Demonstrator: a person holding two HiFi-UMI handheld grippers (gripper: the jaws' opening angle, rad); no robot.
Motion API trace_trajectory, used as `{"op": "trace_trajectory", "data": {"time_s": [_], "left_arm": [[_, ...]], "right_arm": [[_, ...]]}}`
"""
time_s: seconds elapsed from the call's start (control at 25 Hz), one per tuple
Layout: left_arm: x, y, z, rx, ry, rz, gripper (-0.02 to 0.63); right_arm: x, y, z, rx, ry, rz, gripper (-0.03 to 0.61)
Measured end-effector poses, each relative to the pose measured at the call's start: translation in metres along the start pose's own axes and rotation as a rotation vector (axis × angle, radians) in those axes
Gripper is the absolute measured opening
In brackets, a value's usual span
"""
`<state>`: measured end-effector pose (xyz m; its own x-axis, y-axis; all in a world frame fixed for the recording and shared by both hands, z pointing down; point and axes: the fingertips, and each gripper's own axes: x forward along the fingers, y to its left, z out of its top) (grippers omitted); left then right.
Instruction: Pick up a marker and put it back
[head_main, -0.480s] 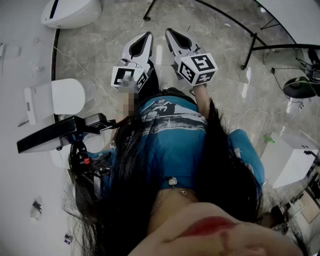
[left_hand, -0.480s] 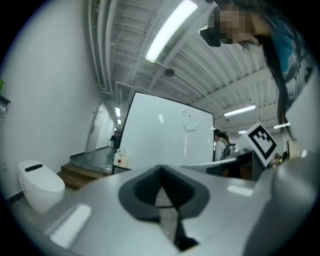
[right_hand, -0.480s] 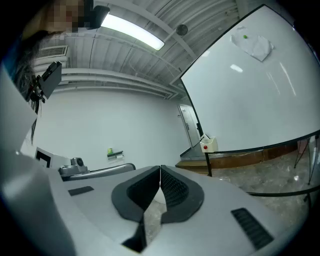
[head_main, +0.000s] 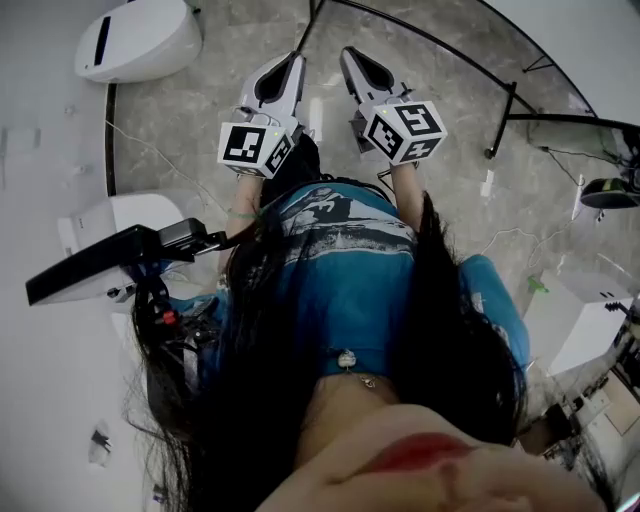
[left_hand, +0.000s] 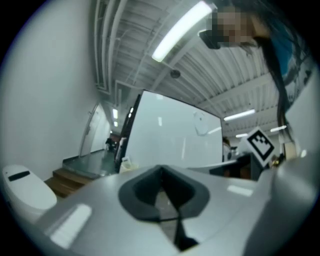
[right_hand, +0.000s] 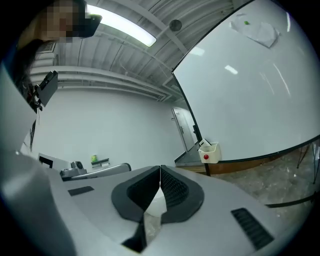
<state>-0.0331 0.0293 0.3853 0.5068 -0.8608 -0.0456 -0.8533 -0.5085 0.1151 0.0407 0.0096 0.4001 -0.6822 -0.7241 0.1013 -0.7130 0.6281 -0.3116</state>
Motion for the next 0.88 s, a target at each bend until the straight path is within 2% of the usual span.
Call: {"op": "trace_trajectory", "data": {"time_s": [0.2,0.32,0.52,0.72,0.88], "left_arm": [[0.055,0.095,0.017,0.031,0.016,-0.049,0.003],[0.082,0.135,0.021,0.01,0.017,-0.063,0.003],[0.112,0.169,0.01,-0.03,0.044,-0.086,0.003],[0.182,0.195,-0.007,-0.083,0.086,-0.096,0.003],[0.21,0.215,-0.011,-0.083,0.091,-0.066,0.003]], "right_arm": [[0.101,-0.018,0.024,-0.003,-0.013,-0.041,0.012],[0.143,-0.028,0.035,-0.009,-0.005,-0.062,0.012],[0.18,-0.042,0.04,-0.013,0.023,-0.099,0.012],[0.223,-0.104,0.046,0.002,0.08,-0.127,0.012],[0.256,-0.137,0.055,-0.028,0.094,-0.124,0.012]]}}
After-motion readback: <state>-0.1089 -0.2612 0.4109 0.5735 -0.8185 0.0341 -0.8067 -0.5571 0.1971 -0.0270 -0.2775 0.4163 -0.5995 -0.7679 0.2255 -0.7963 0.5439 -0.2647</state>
